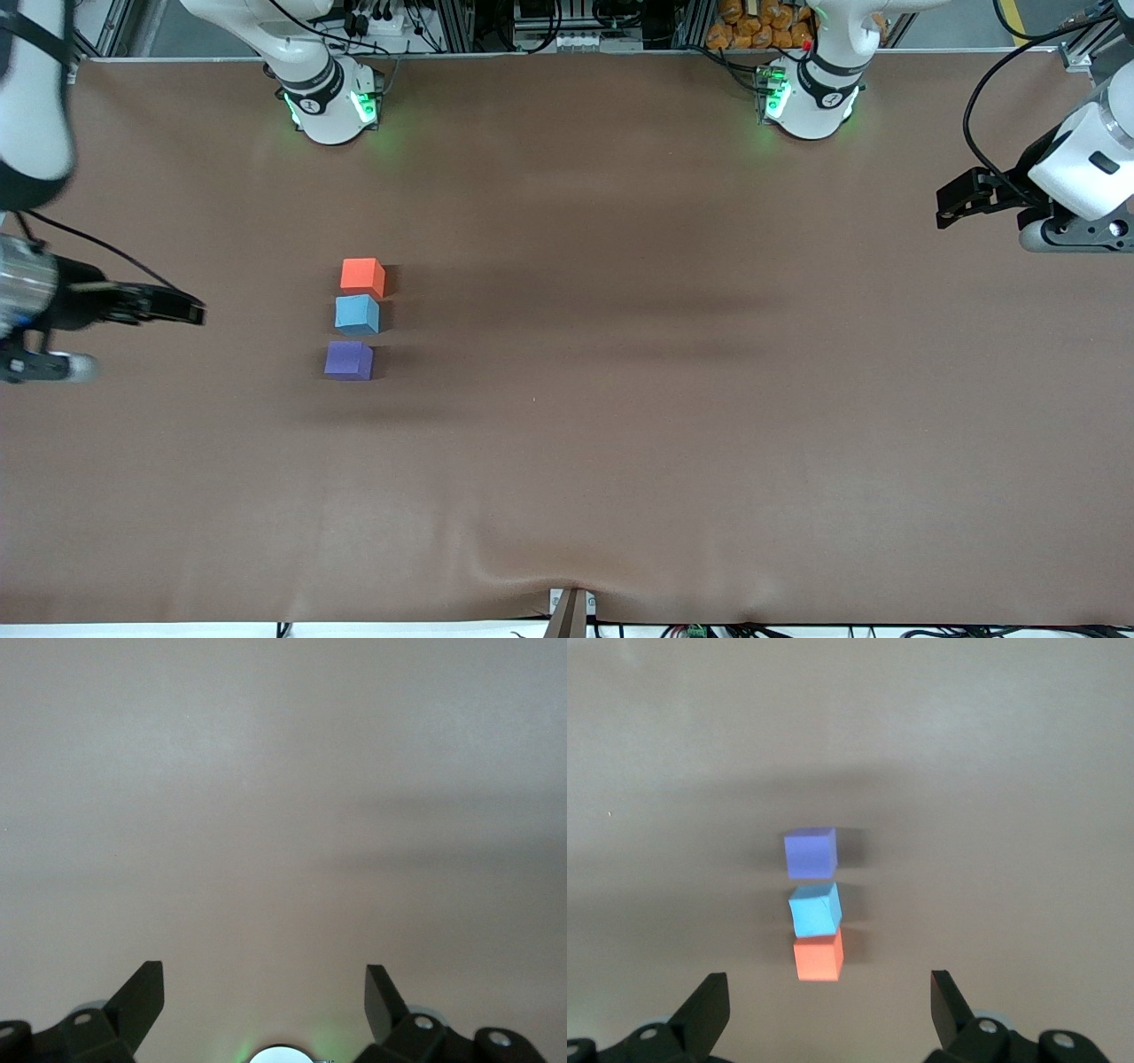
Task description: Place blue block between orange and purple blocks
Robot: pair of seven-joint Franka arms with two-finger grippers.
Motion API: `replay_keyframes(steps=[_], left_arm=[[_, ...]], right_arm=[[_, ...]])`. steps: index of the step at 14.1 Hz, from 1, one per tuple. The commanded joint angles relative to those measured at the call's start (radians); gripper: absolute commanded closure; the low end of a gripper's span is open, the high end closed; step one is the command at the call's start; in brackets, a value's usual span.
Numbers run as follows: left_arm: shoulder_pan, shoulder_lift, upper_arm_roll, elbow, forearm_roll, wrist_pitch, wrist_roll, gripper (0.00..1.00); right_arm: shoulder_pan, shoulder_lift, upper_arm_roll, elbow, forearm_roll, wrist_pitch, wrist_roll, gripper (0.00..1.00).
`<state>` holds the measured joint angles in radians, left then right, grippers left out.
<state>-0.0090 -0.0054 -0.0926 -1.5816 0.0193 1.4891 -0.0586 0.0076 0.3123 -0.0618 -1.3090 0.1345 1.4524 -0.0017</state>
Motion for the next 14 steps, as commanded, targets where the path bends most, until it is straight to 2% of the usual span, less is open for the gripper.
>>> replay_keyframes(steps=[1,2,6,10,12,14], left_arm=[[0.007,0.002,-0.004,0.011,-0.015,-0.006,0.006,0.0],[0.007,0.004,-0.004,0.011,-0.015,-0.006,0.006,0.0],[0.007,0.004,-0.004,0.011,-0.015,-0.006,0.006,0.0],[0.007,0.004,-0.004,0.011,-0.015,-0.006,0.006,0.0],[0.007,0.004,-0.004,0.011,-0.015,-0.006,0.006,0.0],[0.007,0.005,-0.004,0.011,-0.015,-0.006,0.006,0.0]], right_arm=[[0.018,-0.016,0.019,0.069,-0.122,-0.072,0.022,0.0],[0.019,-0.053,0.022,0.07,-0.159,-0.07,0.01,0.0],[0.011,-0.165,0.019,0.03,-0.162,-0.055,0.006,0.0],[0.005,-0.352,0.014,-0.206,-0.174,0.051,0.005,0.0],[-0.007,-0.374,0.014,-0.248,-0.174,0.049,0.005,0.0],[-0.029,-0.363,0.016,-0.225,-0.158,0.046,0.005,0.0]])
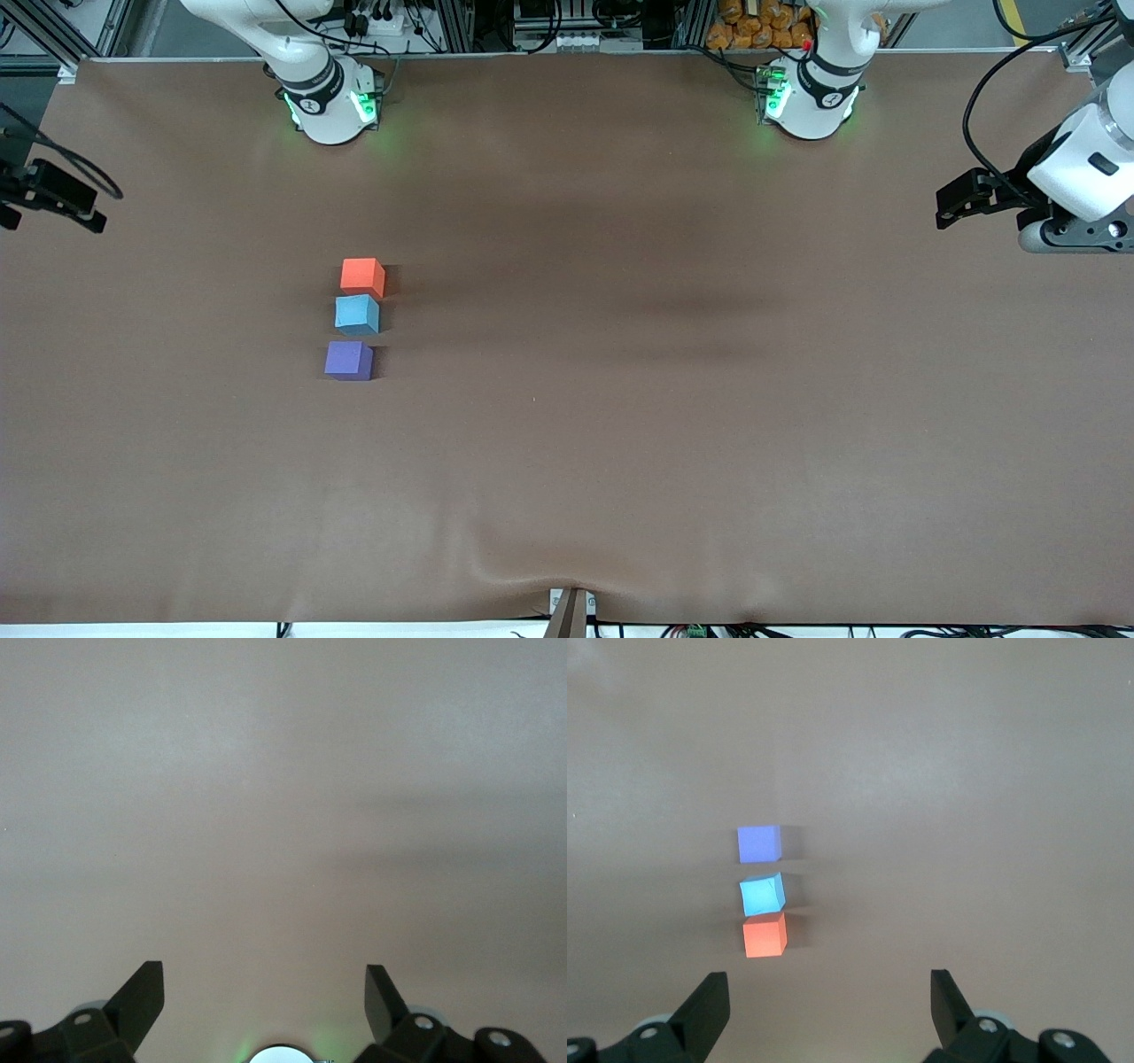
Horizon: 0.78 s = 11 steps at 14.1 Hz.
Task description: Place blue block between orange and purple blocks
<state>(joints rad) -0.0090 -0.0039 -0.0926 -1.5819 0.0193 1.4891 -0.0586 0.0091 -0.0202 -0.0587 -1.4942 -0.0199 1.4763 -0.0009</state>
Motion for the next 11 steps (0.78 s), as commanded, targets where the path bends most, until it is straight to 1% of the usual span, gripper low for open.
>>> replay_keyframes(steps=[1,4,11], left_arm=[[0.009,0.004,-0.004,0.011,-0.015,-0.006,0.008,0.0],[0.01,0.004,-0.004,0.013,-0.013,-0.006,0.01,0.0],[0.006,0.002,-0.004,0.014,-0.007,-0.006,0.043,0.0]], right_arm=[[-0.028,-0.026,0.013,-0.035,-0.003,0.022,-0.007,0.0],[-0.014,-0.014,0.016,-0.011,-0.005,0.021,-0.019,0.0],[-0.008,-0.014,0.019,-0.012,-0.003,0.006,-0.017,0.0]])
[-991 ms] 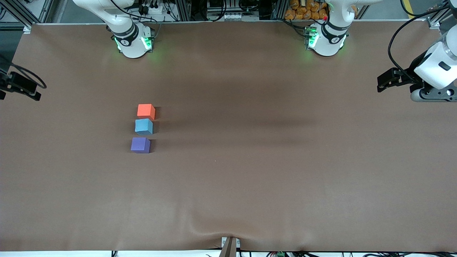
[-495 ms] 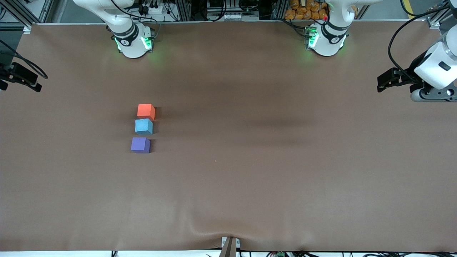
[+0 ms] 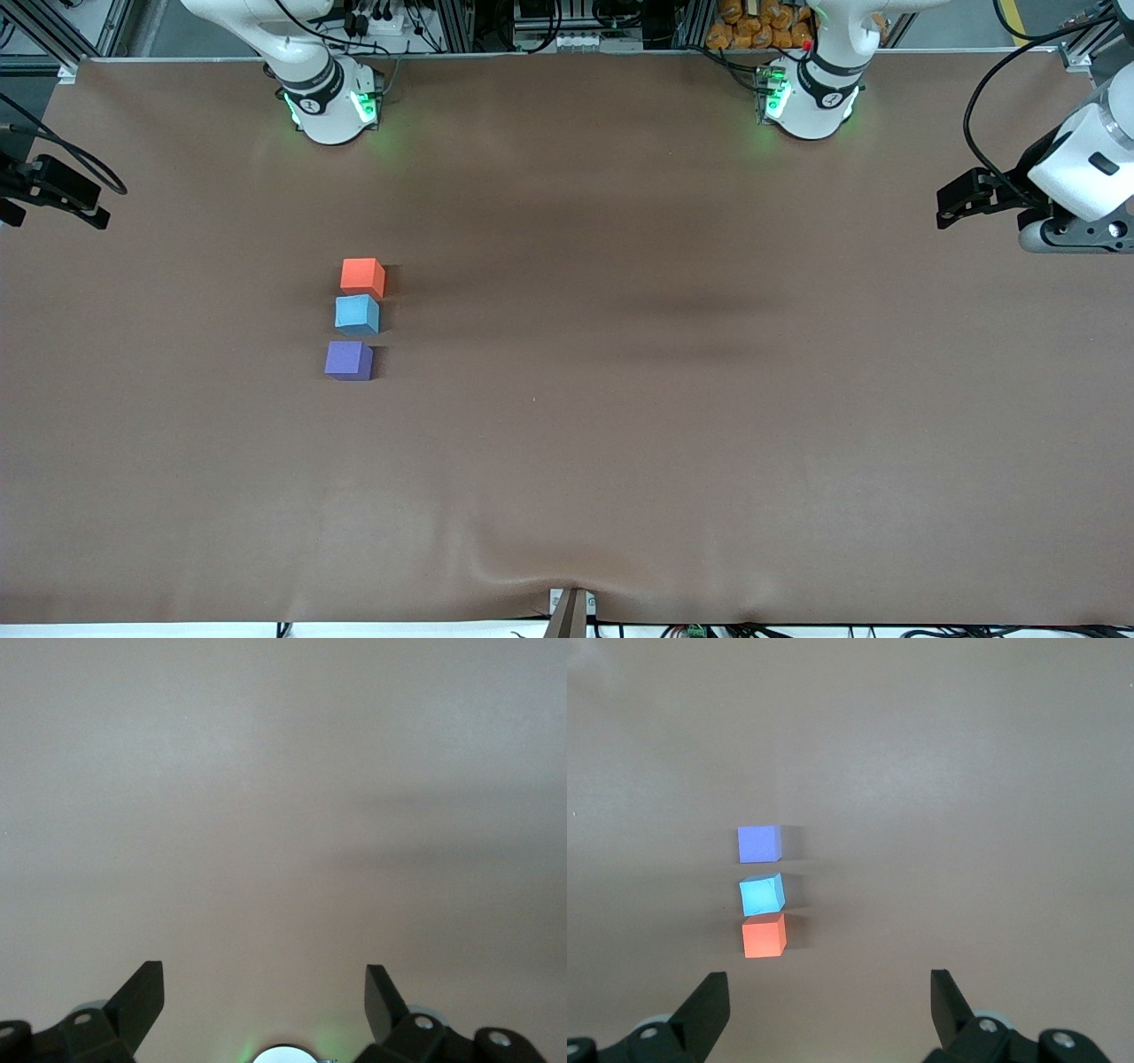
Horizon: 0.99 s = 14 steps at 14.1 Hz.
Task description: Place blue block between orange and purple blocks
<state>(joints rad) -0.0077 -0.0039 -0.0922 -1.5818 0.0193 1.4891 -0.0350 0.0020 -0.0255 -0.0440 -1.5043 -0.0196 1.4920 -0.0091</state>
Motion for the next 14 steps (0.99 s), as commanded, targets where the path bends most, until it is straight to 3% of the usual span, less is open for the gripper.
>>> replay_keyframes(steps=[1,14], left_arm=[[0.006,0.002,-0.004,0.014,-0.005,-0.006,0.03,0.0],[0.008,0.002,-0.003,0.023,-0.001,-0.006,0.032,0.0]], right_arm=[[-0.002,-0.008,0.004,-0.002,-0.003,-0.01,-0.011,0.0],[0.0,-0.008,0.004,-0.004,-0.003,-0.01,-0.012,0.0]])
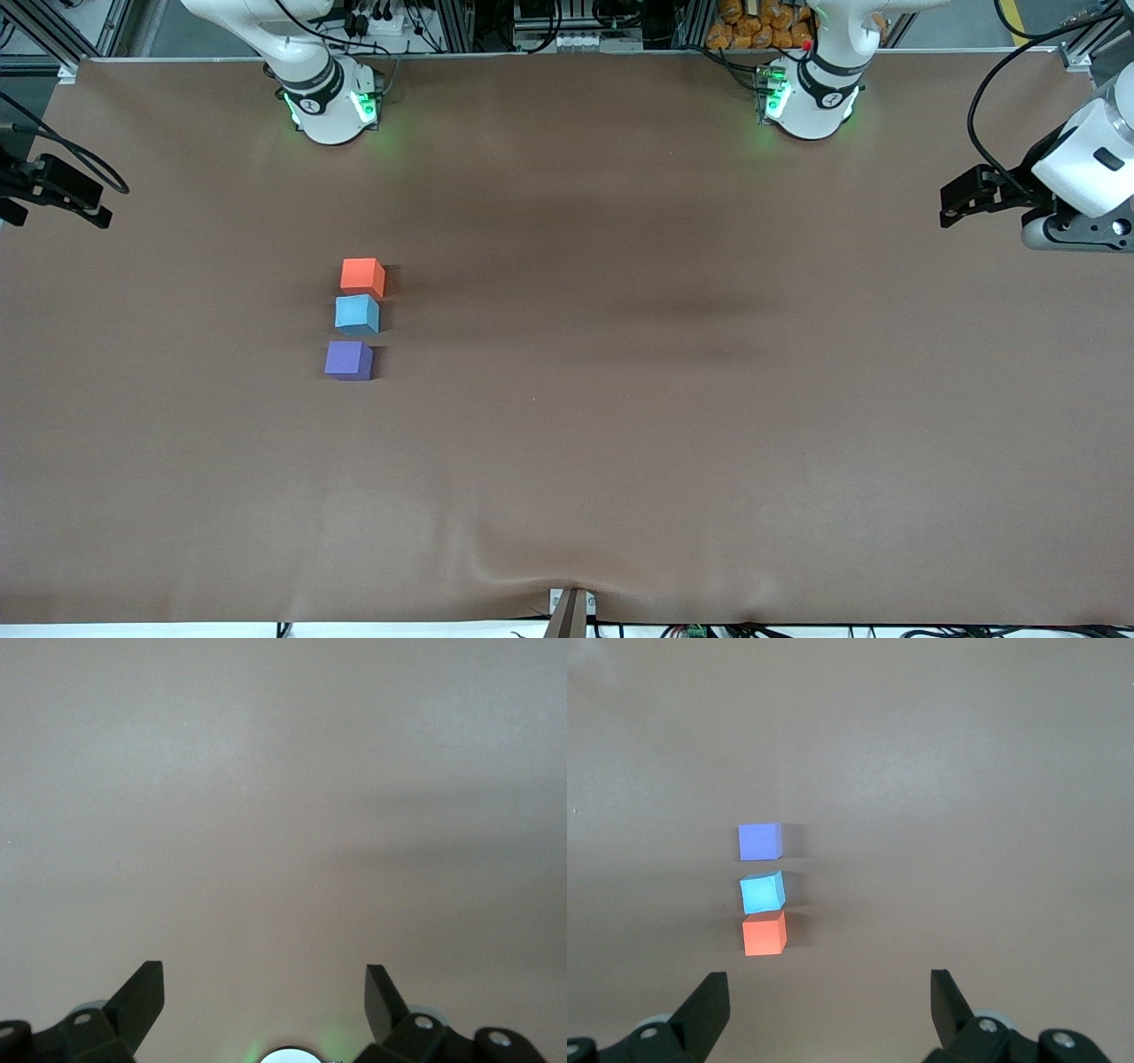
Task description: Place blue block between orange and purple blocks
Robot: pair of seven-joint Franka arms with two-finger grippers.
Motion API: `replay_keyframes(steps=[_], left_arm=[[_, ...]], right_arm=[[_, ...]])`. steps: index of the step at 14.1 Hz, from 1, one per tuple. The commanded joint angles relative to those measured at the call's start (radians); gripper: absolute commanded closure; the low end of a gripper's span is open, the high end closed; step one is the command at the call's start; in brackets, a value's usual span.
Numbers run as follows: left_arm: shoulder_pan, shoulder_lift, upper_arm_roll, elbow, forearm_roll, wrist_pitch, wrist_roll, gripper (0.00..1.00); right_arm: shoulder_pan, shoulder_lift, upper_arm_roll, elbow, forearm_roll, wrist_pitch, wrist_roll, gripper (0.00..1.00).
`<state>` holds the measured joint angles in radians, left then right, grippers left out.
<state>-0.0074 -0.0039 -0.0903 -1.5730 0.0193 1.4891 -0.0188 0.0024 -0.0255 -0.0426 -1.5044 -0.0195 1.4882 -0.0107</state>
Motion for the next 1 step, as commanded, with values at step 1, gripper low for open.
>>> replay_keyframes(steps=[1], left_arm=[[0.007,0.002,-0.005,0.015,-0.001,-0.007,0.016,0.0]], right_arm=[[-0.001,-0.008,0.003,-0.004,-0.003,-0.006,-0.011,0.0]])
